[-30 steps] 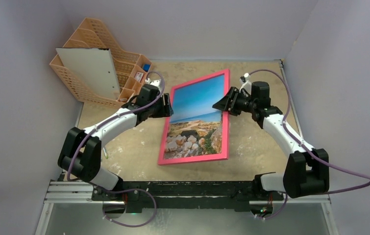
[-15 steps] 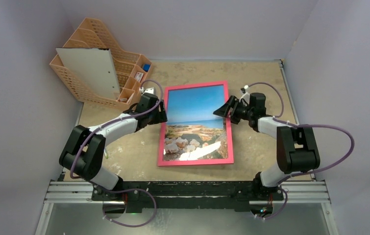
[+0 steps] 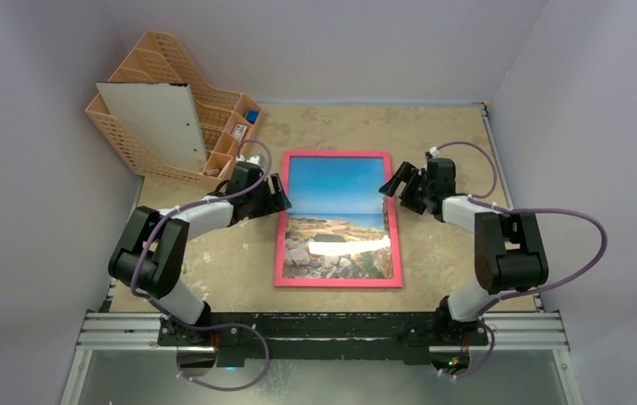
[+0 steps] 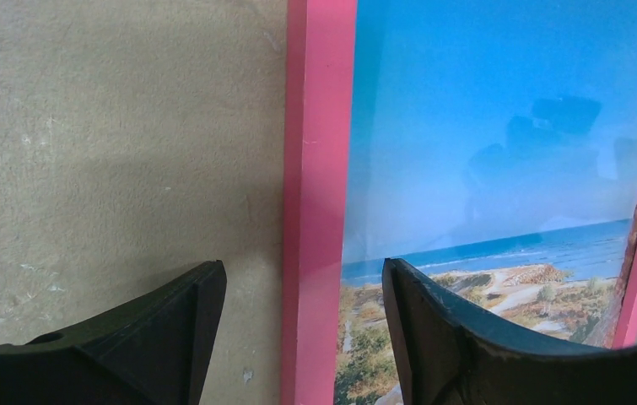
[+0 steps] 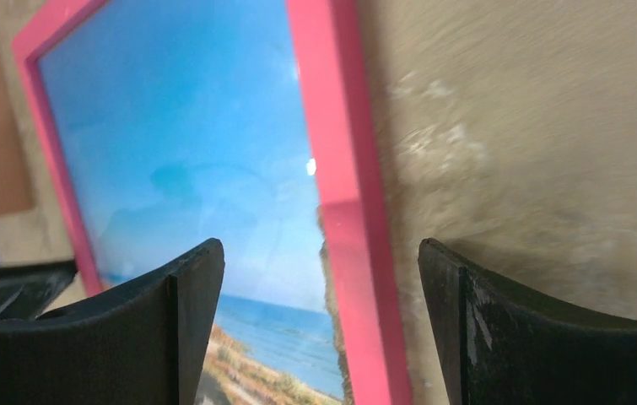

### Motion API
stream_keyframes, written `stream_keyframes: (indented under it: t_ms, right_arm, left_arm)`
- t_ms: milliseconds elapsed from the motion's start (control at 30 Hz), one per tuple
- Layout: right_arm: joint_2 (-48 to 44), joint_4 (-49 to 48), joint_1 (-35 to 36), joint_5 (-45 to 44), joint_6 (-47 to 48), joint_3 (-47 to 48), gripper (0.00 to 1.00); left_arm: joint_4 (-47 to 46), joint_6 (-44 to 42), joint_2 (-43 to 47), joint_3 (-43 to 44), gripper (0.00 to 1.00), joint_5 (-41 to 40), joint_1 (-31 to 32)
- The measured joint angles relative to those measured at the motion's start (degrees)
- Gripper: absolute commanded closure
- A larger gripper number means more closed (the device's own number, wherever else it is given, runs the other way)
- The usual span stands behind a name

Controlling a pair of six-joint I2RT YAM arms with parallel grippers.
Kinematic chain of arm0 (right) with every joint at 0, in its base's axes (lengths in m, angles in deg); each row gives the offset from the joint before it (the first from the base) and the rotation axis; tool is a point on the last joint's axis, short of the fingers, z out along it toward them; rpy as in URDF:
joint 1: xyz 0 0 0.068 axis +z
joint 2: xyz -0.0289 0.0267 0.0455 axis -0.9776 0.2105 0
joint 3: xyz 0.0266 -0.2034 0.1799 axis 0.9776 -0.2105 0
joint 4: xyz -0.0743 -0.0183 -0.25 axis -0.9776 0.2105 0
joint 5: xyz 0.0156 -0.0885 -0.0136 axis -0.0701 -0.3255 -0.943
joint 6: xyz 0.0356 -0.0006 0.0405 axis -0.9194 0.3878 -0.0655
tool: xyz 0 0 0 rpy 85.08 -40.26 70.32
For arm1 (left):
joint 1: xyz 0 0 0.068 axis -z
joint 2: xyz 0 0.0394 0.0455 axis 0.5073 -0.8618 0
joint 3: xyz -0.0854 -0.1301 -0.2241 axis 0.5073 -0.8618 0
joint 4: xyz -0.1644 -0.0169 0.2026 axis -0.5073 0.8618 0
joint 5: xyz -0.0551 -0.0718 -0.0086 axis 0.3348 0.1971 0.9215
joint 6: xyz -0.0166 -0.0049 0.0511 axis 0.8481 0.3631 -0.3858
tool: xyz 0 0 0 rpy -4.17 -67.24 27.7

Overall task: Put the photo into the frame
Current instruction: Turn over the photo frame at the center of the board, then reset both arms

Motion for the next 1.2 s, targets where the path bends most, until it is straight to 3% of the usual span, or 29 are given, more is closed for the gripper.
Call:
stream_keyframes:
  t_ms: [267, 500, 800, 933, 1033, 1200]
  right_arm:
    - [-5.01, 10.4, 0.0, -16.55, -1.38, 4.55, 0.22]
    - [-19.63, 21.51, 0.0, -26.58, -1.46, 9.07, 0.22]
    - [-44.19, 33.88, 0.0, -35.69, 2.95, 17.97, 0.17]
    - [-53.81, 37.24, 0.0, -38.25, 5.29, 23.98, 0.12]
    - [-56.92, 40.52, 0.0, -39.89, 6.23, 29.7, 0.01]
    - [-57.24, 47.67, 0.0, -41.66, 7.85, 36.04, 0.01]
  left_arm:
    - [6.25, -0.28, 2.05, 3.02, 0.3, 0.09, -0.52]
    - [13.03, -0.96, 13.51, 6.64, 0.3, -1.88, -0.52]
    - [23.47, -7.63, 31.85, 13.49, 0.29, -4.5, -0.52]
    - [29.55, -10.34, 38.86, 19.1, 0.23, -7.87, -0.52]
    - [34.1, -12.24, 42.8, 23.41, 0.21, -9.77, -0.52]
    - [42.36, -15.28, 46.12, 30.91, 0.19, -12.57, -0.55]
